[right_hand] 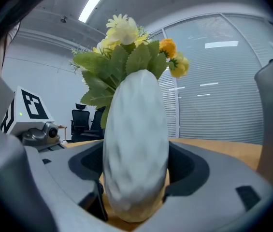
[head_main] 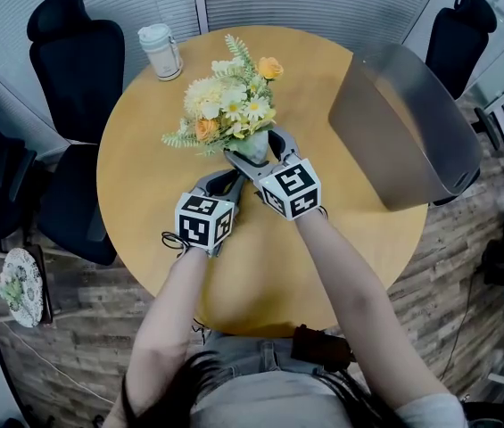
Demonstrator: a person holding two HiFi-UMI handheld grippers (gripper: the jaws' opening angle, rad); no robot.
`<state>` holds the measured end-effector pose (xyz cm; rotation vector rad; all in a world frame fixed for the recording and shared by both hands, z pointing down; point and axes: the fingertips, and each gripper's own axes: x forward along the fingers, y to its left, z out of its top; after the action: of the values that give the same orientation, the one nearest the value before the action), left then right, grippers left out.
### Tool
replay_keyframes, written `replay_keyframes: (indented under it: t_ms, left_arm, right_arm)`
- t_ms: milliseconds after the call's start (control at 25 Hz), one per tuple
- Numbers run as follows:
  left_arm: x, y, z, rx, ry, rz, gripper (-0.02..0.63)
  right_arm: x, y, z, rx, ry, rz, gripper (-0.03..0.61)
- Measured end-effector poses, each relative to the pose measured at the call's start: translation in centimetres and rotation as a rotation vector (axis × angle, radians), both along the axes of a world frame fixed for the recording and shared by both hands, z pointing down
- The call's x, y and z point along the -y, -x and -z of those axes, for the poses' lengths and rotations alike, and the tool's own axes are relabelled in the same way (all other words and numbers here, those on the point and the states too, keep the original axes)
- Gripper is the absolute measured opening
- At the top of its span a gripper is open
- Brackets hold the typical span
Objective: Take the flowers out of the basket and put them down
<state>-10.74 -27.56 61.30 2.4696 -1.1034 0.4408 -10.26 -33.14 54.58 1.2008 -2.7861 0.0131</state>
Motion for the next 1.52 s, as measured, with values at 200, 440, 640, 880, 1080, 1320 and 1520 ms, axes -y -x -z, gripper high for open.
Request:
replay_keyframes:
  t_ms: [200,440,640,880,1080,1320,1520]
  left_arm:
    - [0.3,0.3,0.3,-0.013,-0.006,0.009,0.049]
    - [0.3,0.3,0.7,-0.012,-0.016,0.01,0.048]
    - [0.3,0.8,0.7,-0.008,-0.026,0.012,0.041]
    - [0.3,0.8,0.9,-0.005,-0.037,0.012,0.041]
    - [0.0,0.8,1.0,-0.004,-0.044,0.012,0.041]
    - [-0.4,1.0,1.1,0.004,-0.046,0.01,0.041]
    - [-0.9,1.2,1.3,0.003,-0.047,0.011,0.041]
  right_arm:
    - [0.0,0.1,-0.1,-0.015,-0.005,0.012,0.374]
    - [0.0,0.0,-0.1,-0.024,-0.004,0.016,0.374]
    - [-0.2,0.3,0.0,-0.018,0.001,0.037,0.374]
    - [-0.5,0.3,0.0,-0.02,0.003,0.044,0.374]
    - [-0.9,0.0,-0.3,-0.037,0.005,0.038,0.374]
    - [-1.4,-0.5,-0.5,-0.043,0.013,0.025,0.374]
    - [-1.9,-0.7,-0.7,-0.043,0.021,0.014,0.374]
